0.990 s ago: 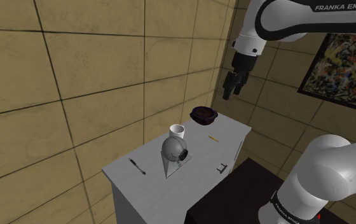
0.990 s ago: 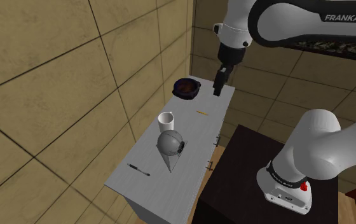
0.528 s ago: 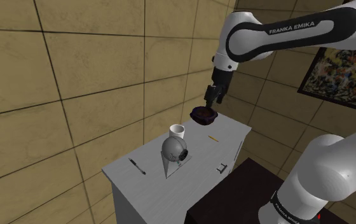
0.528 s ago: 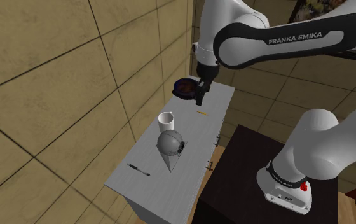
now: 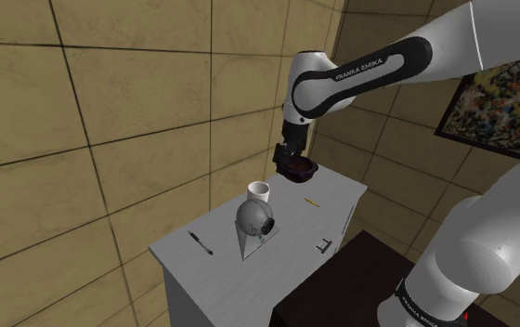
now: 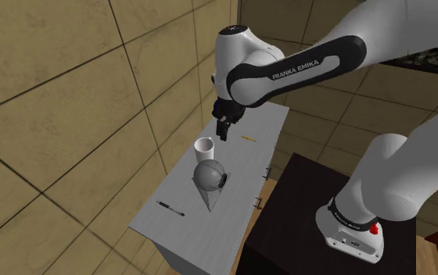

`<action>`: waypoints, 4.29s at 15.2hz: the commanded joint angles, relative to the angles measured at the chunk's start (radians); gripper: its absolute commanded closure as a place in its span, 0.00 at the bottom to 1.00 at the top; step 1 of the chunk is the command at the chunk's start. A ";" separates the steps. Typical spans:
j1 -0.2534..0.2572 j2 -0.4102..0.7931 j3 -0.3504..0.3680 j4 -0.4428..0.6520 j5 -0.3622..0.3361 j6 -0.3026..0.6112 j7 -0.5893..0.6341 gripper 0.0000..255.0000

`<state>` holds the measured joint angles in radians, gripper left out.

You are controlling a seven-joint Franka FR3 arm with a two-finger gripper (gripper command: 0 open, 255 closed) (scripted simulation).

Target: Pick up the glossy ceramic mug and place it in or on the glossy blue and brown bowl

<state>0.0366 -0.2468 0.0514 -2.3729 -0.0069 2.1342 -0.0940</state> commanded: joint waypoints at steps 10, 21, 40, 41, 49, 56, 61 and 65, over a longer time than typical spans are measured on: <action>0.016 0.446 0.021 0.224 -0.073 0.187 0.031 0.00; 0.031 0.664 0.011 0.323 -0.114 0.292 0.050 0.00; 0.031 0.659 0.012 0.322 -0.113 0.288 0.049 1.00; 0.030 0.649 0.013 0.323 -0.111 0.277 0.047 1.00; 0.026 0.573 0.019 0.335 -0.097 0.190 0.034 1.00; 0.024 0.514 0.023 0.356 -0.087 0.111 0.024 1.00; 0.023 0.478 0.025 0.378 -0.080 0.052 0.017 1.00; 0.023 0.451 0.027 0.400 -0.075 0.005 0.012 1.00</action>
<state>0.0588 0.2116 0.0774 -1.9790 -0.0829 2.1518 -0.0810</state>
